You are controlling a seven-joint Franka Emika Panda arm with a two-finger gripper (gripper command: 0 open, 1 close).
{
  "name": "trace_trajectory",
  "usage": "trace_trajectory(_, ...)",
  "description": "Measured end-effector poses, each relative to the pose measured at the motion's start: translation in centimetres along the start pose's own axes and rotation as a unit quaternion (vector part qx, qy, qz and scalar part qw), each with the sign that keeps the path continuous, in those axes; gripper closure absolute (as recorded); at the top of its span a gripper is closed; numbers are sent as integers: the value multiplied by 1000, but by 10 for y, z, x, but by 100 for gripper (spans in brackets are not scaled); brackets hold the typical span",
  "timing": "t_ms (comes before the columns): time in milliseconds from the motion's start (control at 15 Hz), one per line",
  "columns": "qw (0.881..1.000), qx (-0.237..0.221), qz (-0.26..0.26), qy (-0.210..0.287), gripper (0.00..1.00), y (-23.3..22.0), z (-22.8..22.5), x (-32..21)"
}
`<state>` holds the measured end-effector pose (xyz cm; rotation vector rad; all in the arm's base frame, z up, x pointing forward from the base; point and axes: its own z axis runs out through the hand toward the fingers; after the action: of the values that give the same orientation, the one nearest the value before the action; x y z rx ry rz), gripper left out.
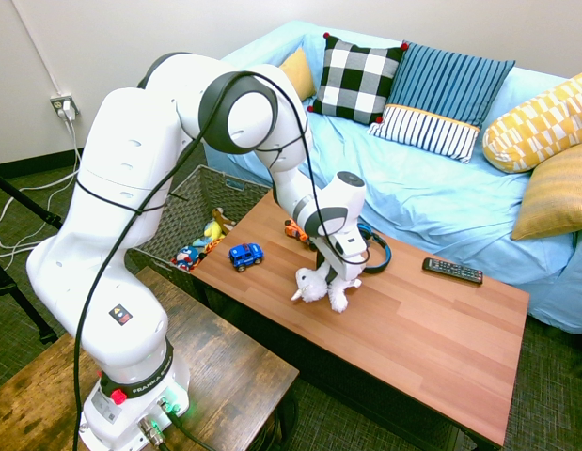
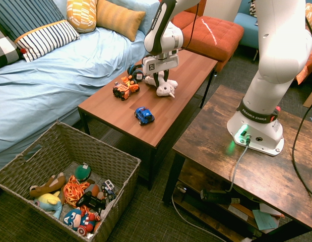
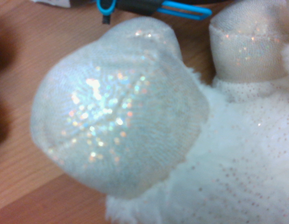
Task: Put the stuffed toy in the basket
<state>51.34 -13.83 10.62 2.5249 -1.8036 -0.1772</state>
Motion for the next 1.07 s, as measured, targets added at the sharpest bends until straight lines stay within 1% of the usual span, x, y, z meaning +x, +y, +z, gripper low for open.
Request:
trace_trajectory(133, 1000, 13, -17, 1, 100, 1, -14, 6)
trace_trajectory(267, 999, 28, -29, 2, 100, -1, -40, 8)
trace_trajectory(400, 998, 50, -43, 5, 100, -8, -88, 1)
trace_trajectory(533, 995, 69, -69, 19, 100, -21, -144, -19)
trace_trajectory(667, 992, 81, -93, 40, 100, -43, -197, -59)
trace_trajectory(800, 987, 89, -117, 57, 100, -75, -233, -110)
trace_trajectory(933, 982, 91, -148, 70, 100, -108, -250, -167)
trace_trajectory(1067, 976, 89, -181, 79, 100, -139, -252, -234)
